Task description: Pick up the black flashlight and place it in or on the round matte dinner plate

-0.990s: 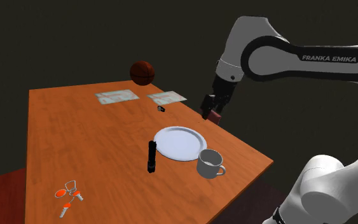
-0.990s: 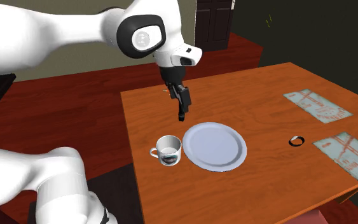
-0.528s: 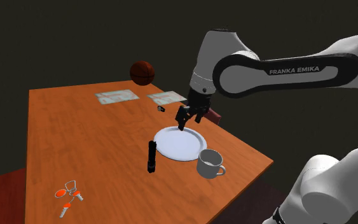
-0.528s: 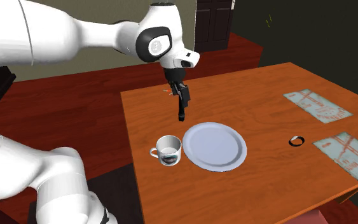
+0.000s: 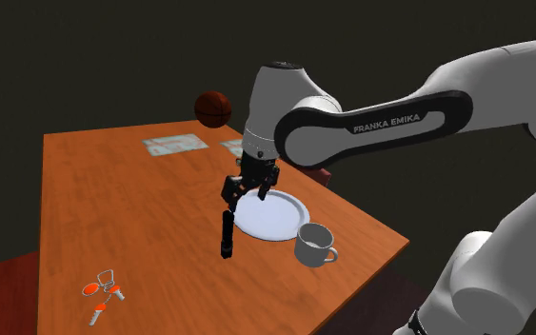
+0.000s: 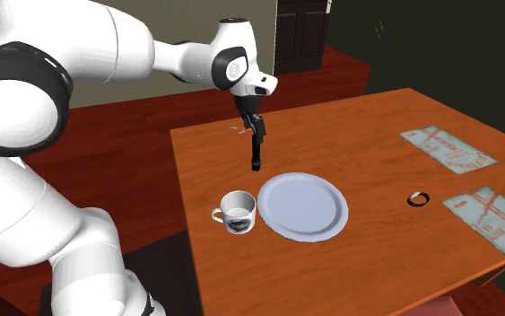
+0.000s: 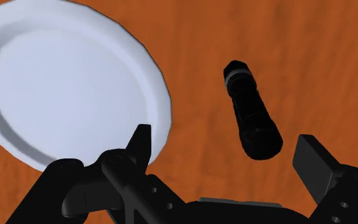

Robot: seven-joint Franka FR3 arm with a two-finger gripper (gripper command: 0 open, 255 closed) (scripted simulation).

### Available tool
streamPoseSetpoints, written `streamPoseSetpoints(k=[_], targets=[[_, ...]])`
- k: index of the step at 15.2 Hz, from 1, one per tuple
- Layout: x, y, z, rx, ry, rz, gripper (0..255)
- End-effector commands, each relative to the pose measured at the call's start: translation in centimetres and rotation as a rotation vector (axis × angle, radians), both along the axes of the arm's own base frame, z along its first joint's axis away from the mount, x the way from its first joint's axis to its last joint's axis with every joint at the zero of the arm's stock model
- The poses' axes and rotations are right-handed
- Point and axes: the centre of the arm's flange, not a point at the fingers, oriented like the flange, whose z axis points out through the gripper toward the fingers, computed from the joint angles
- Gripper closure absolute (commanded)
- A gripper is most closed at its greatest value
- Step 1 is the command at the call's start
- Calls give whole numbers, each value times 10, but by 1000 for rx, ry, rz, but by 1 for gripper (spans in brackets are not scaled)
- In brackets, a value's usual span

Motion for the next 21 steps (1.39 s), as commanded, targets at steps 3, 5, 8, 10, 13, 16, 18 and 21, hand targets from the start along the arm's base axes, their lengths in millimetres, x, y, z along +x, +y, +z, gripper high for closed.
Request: streamPoseSetpoints(k=[3,5,8,10,13,16,18,21], targets=[[21,34,-22,8,-1,-6,0],[23,34,-33,8,-1,-6,0],[26,34,-48,8,-1,-6,0],[28,34,-62,8,-1,-6,0],[28,34,-62,8,-1,-6,0],[28,34,-62,8,-1,-6,0],[28,34,-62,8,-1,-6,0],[28,34,-62,8,-1,-6,255]])
